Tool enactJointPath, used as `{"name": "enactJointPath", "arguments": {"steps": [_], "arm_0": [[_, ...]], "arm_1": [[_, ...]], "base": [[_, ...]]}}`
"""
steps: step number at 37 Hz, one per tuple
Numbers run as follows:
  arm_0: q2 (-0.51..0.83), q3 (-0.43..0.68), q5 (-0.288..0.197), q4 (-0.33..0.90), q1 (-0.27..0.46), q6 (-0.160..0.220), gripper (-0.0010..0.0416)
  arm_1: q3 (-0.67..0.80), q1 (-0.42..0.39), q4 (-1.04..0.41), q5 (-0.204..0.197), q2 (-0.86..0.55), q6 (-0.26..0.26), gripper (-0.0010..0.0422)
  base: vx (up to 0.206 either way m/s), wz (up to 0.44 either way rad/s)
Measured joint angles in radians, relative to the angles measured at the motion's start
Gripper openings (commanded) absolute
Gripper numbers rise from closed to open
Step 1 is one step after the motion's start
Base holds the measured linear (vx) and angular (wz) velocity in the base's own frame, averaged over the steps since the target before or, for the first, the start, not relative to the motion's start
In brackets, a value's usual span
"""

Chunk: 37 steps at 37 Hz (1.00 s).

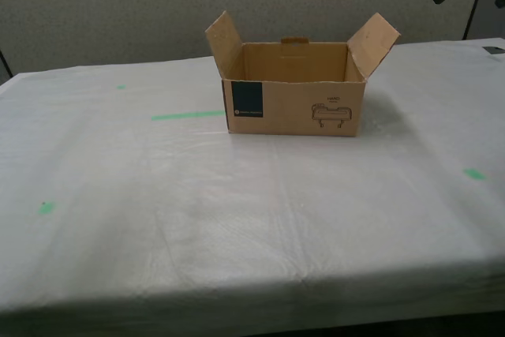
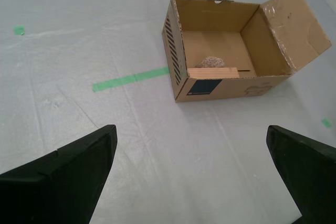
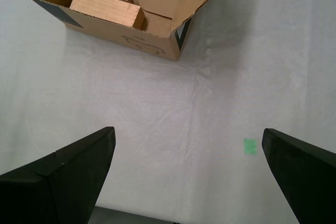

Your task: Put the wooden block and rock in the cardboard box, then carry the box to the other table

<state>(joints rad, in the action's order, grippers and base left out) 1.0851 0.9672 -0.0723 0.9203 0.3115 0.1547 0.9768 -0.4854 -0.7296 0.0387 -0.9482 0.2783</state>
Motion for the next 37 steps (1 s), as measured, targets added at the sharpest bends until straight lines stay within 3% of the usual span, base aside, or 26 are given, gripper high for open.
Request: {"name": "enactJointPath", "arguments": {"steps": [37], "arm_0": [[0.000,0.000,0.000,0.000,0.000,0.000,0.0390]], "arm_1": [[0.000,0.000,0.000,0.000,0.000,0.000,0.0389]], "base": [[0.000,0.000]]}}
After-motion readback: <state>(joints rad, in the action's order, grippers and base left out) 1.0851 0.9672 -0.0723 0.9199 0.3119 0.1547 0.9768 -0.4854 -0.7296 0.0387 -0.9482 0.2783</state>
